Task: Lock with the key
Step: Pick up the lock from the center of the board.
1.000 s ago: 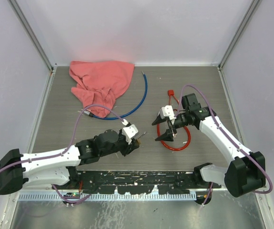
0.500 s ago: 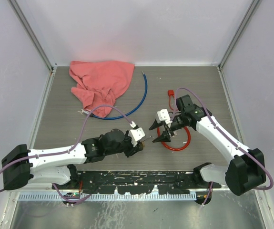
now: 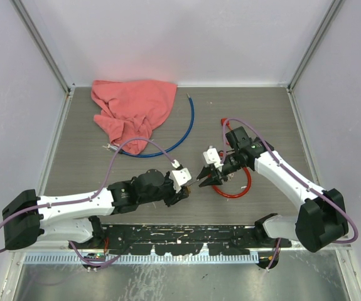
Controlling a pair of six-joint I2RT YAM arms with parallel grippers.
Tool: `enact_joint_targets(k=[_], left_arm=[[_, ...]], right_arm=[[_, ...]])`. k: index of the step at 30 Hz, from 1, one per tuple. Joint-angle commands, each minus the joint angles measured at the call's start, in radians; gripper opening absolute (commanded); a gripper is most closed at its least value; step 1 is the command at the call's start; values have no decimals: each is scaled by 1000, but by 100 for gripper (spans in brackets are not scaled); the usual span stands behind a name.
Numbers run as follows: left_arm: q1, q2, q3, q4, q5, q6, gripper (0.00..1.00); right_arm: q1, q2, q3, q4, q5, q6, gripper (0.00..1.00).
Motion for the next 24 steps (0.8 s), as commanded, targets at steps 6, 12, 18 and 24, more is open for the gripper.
enact_joint_targets(k=[6, 12, 18, 24], left_arm=[[-5, -14, 38, 61, 4, 6, 0], [-5, -15, 38, 61, -1, 3, 0], [-5, -15, 38, 61, -4, 1, 0], [-5, -22, 37, 57, -40, -16, 22]], right_arm=[[12, -15, 27, -4, -24, -29, 27], [17, -14, 26, -3, -27, -29, 22], [22, -14, 25, -3, -30, -28, 15], [26, -12, 39, -22, -34, -26, 1]])
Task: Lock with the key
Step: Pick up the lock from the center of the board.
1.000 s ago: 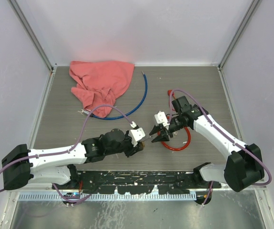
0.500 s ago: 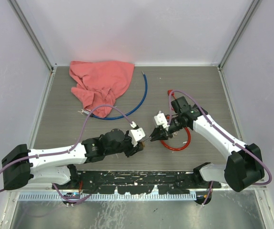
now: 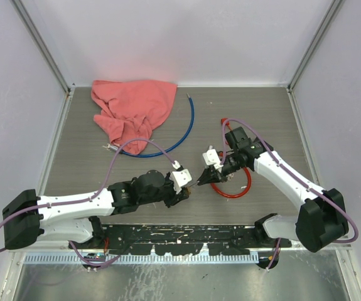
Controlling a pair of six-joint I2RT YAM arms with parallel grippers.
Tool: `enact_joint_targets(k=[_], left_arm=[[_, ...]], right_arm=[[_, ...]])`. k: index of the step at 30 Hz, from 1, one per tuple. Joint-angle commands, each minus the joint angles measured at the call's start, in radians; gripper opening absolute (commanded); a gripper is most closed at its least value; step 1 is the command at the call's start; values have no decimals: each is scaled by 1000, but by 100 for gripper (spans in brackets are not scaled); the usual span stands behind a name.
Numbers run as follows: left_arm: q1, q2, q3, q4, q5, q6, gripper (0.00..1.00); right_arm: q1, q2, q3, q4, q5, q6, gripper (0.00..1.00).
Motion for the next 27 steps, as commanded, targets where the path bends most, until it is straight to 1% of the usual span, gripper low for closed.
enact_joint_targets(k=[1, 4, 11, 13, 14, 18, 22, 24, 27], left_arm=[[-3, -30, 34, 64, -50, -21, 30], [-3, -72, -1, 105, -77, -43, 48], [-2, -269, -178, 315, -111, -122, 85], [-2, -326, -220, 351, -103, -149, 96], [-1, -348, -237, 366, -98, -167, 99], [-1, -402, -269, 365, -74, -190, 98], [1, -378, -269, 378, -56, -190, 98], [5, -357, -279, 437, -40, -189, 98], [24, -336, -308, 572, -10, -191, 98]], right_arm=[[11, -12, 46, -29, -36, -7, 1], [11, -11, 70, -42, -38, 22, 1], [9, -14, 110, -44, -28, 101, 1], [9, -11, 119, -53, -33, 105, 1], [7, -11, 124, -58, -37, 111, 1], [-1, -5, 151, -84, -69, 123, 1], [-16, -5, 173, -93, -108, 166, 1], [-25, -6, 181, -85, -130, 204, 1], [-39, -11, 191, -57, -158, 278, 1]])
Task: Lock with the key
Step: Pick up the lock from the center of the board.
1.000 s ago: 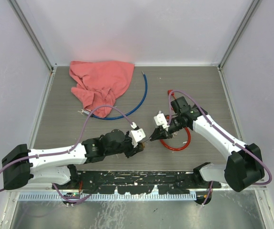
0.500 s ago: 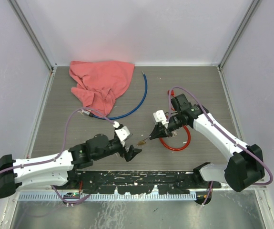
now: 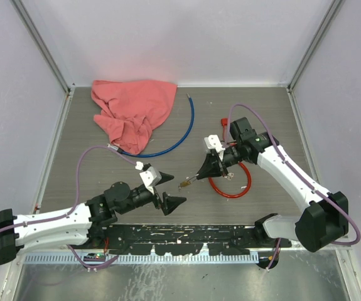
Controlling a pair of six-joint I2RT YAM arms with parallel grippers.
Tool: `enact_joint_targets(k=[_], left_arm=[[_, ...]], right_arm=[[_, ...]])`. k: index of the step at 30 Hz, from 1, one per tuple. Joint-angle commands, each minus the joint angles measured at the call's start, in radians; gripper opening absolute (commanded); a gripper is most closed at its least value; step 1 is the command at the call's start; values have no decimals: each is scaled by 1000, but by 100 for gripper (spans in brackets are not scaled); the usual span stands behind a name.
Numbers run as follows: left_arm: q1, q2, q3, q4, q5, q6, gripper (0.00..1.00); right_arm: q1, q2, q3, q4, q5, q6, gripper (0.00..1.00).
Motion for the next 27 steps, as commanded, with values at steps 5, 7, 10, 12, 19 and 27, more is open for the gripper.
enact_joint_targets(k=[5, 7, 10, 12, 19, 27], left_arm=[[40, 40, -48, 384, 31, -14, 98], [44, 55, -39, 396, 39, -28, 93], [53, 71, -36, 432, 72, -56, 88], [63, 82, -36, 451, 90, -76, 82], [112, 135, -30, 532, 186, -166, 62], [124, 162, -17, 544, 155, -170, 49]], right_arm=[[-43, -29, 50, 109, -167, 260, 1], [-52, -37, 41, 153, -196, 328, 1], [-61, -53, 21, 241, -229, 440, 1], [-64, -61, 9, 285, -245, 489, 1], [-64, -64, -9, 339, -256, 554, 1], [-65, -61, -15, 353, -258, 570, 1]])
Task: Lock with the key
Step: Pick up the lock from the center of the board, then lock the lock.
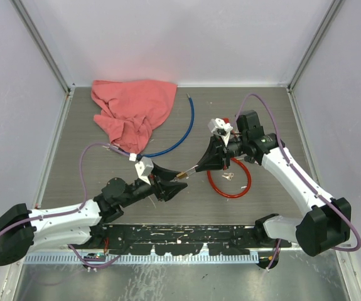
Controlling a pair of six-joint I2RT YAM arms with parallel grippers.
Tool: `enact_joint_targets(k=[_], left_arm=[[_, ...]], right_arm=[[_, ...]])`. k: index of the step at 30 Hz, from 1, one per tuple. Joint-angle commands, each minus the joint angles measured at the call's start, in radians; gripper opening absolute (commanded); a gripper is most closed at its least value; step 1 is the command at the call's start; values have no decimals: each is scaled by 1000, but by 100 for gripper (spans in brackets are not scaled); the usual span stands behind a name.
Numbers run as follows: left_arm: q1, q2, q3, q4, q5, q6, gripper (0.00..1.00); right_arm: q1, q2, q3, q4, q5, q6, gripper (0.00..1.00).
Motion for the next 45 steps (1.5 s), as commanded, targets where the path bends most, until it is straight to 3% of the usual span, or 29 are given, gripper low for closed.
enact_joint_targets(k=[1, 10, 23, 45], left_arm=[[8, 3, 39, 94, -4, -9, 49], [9, -8, 38, 71, -42, -10, 34], [16, 2, 65, 23, -22, -7, 1], [203, 110, 139, 188, 323, -161, 0]], right_arm=[[-2, -22, -4, 49, -47, 30, 1], [-2, -12, -5, 50, -34, 31, 1], [-3, 7, -15, 56, -16, 31, 1], [69, 42, -46, 90, 28, 39, 1]])
